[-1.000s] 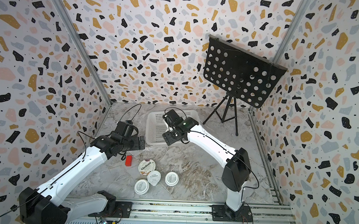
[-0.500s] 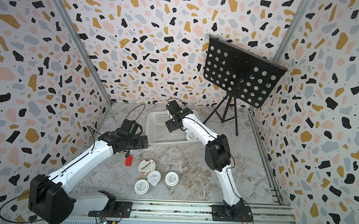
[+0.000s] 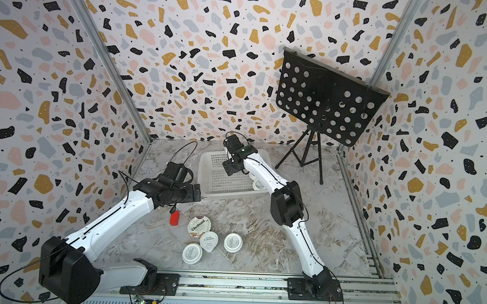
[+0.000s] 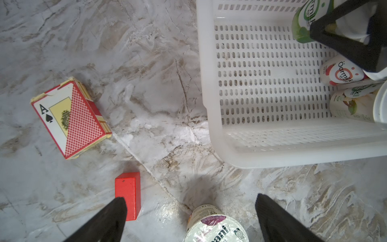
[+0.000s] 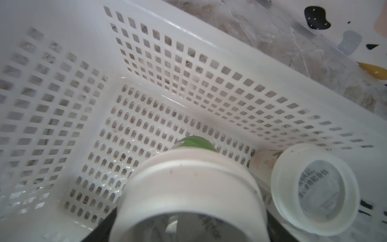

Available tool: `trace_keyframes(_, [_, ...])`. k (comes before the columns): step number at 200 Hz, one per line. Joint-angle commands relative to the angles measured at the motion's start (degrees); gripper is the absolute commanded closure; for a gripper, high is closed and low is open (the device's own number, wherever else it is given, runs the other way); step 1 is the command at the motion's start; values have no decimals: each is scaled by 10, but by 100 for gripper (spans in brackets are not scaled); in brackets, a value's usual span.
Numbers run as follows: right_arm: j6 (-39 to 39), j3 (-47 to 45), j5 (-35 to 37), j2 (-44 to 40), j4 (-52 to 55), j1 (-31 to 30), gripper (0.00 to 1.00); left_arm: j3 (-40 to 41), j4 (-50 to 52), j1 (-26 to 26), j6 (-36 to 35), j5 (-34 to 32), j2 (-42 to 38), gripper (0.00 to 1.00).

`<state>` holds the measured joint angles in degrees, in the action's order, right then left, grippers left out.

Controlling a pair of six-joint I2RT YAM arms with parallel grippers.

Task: Put the yogurt in the basket
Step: Place the yogurt in the basket.

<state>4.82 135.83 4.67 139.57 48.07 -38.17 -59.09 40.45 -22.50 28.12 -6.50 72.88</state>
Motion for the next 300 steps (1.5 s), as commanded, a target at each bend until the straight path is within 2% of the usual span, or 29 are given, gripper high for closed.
trace_keyframes(1, [-5, 21, 10, 1, 13, 4, 24, -3, -7, 4, -1, -8, 0, 0])
trace_keyframes(200, [-9, 54, 17, 56, 3, 8, 20, -2, -6, 4, -6, -17, 6, 0])
trace_keyframes(260, [-9, 55, 11, 43, 6, 8, 9, -1, -7, 4, -5, -15, 6, 0])
trace_keyframes(300, [-9, 55, 5, 21, 1, 6, 9, -1, -6, 4, -4, -13, 4, 0])
